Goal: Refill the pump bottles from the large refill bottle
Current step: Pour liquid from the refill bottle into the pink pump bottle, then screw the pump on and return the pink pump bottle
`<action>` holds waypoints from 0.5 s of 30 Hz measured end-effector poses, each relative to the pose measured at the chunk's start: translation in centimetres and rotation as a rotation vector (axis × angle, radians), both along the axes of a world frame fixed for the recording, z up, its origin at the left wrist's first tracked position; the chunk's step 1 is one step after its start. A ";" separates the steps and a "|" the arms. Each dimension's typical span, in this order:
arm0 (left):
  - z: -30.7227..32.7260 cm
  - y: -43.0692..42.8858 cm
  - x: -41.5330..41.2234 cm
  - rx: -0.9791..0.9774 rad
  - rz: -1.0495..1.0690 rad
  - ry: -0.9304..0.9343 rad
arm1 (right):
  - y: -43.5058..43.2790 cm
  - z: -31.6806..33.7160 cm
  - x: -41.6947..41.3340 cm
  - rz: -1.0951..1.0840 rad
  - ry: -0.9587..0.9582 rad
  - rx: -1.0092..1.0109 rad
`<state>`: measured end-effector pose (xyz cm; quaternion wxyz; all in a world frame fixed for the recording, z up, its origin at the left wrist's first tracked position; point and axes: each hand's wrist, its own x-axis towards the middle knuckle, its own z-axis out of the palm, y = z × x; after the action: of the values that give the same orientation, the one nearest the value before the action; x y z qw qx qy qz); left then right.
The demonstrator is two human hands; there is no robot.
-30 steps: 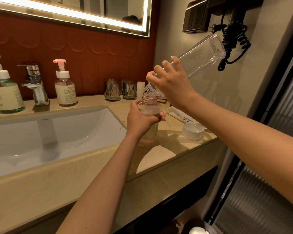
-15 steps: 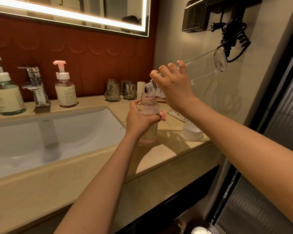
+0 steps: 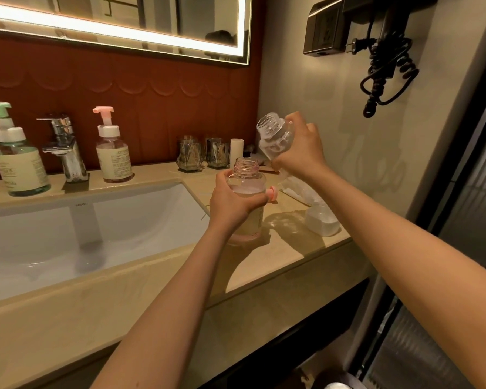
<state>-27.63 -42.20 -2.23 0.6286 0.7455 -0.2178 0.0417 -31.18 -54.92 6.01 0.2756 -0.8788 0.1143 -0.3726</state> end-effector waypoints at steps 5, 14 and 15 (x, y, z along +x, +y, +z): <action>0.1 0.0 -0.1 -0.012 -0.002 0.005 | -0.5 0.3 0.4 0.079 -0.033 0.402; 0.1 0.0 0.0 -0.001 0.002 0.003 | -2.0 -1.6 1.1 0.031 -0.001 0.561; 0.1 0.0 0.0 -0.001 0.005 0.003 | -2.1 -1.8 1.1 0.024 -0.001 0.555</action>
<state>-27.64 -42.21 -2.10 0.6292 0.7457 -0.2150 0.0422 -30.04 -57.01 4.25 0.5102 -0.7708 0.2013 -0.3240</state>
